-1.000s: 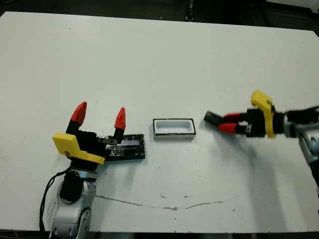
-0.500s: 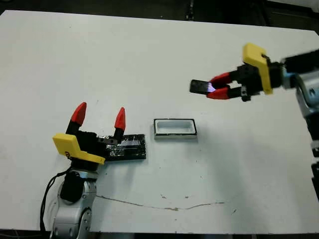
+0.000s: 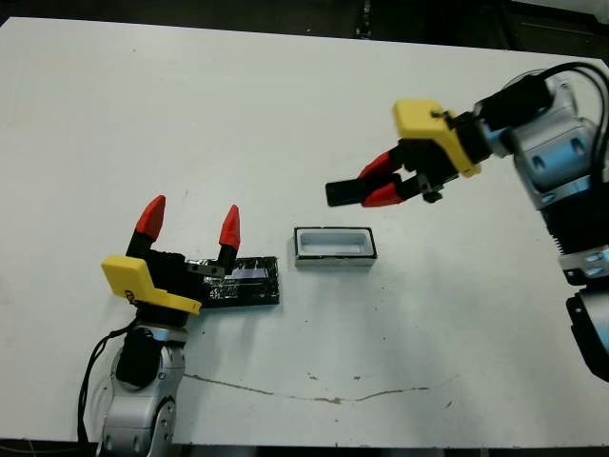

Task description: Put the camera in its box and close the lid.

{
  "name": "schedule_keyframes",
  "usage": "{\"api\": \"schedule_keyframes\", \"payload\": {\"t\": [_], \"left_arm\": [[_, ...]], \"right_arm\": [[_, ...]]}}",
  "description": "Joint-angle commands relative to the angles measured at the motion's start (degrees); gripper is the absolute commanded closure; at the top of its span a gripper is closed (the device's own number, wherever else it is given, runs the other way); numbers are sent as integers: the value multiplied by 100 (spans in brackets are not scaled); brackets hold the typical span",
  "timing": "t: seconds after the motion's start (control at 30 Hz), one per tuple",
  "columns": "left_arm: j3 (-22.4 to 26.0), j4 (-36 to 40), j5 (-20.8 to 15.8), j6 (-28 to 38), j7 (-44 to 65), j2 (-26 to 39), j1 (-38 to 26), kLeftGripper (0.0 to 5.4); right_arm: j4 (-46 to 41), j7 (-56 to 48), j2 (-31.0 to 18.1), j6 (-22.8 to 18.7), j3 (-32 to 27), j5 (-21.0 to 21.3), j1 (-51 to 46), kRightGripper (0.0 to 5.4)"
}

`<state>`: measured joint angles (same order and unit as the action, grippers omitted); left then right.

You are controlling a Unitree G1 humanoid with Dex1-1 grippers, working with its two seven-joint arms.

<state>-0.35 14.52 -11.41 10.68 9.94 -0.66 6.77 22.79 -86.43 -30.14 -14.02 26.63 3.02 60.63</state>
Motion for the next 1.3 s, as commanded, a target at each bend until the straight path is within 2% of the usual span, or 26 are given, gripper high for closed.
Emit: {"api": "schedule_keyframes", "payload": {"t": [0.03, 0.13, 0.3, 0.5, 0.77, 1.3], "left_arm": [[-4, -58, -40, 23, 17, -4, 42, 0], [-6, -45, -58, 16, 33, 11, 44, 0], [-9, -30, -24, -15, -19, -2, 44, 0], [-23, -47, -4, 17, -36, -27, 44, 0], [-7, -79, 6, 59, -30, -49, 50, 0], [-24, -86, -19, 89, 6, -65, 81, 0]], "right_arm": [[21, -80, 129, -133, 92, 3, -69, 375], [46, -108, 203, -292, 163, 44, -90, 375], [-101, -75, 188, -174, 286, 158, -176, 375], [-179, -174, 225, -263, 385, 187, -242, 375], [-288, -69, 276, -85, 487, 333, -366, 375], [-415, 185, 381, -192, 568, 562, -503, 375]]}}
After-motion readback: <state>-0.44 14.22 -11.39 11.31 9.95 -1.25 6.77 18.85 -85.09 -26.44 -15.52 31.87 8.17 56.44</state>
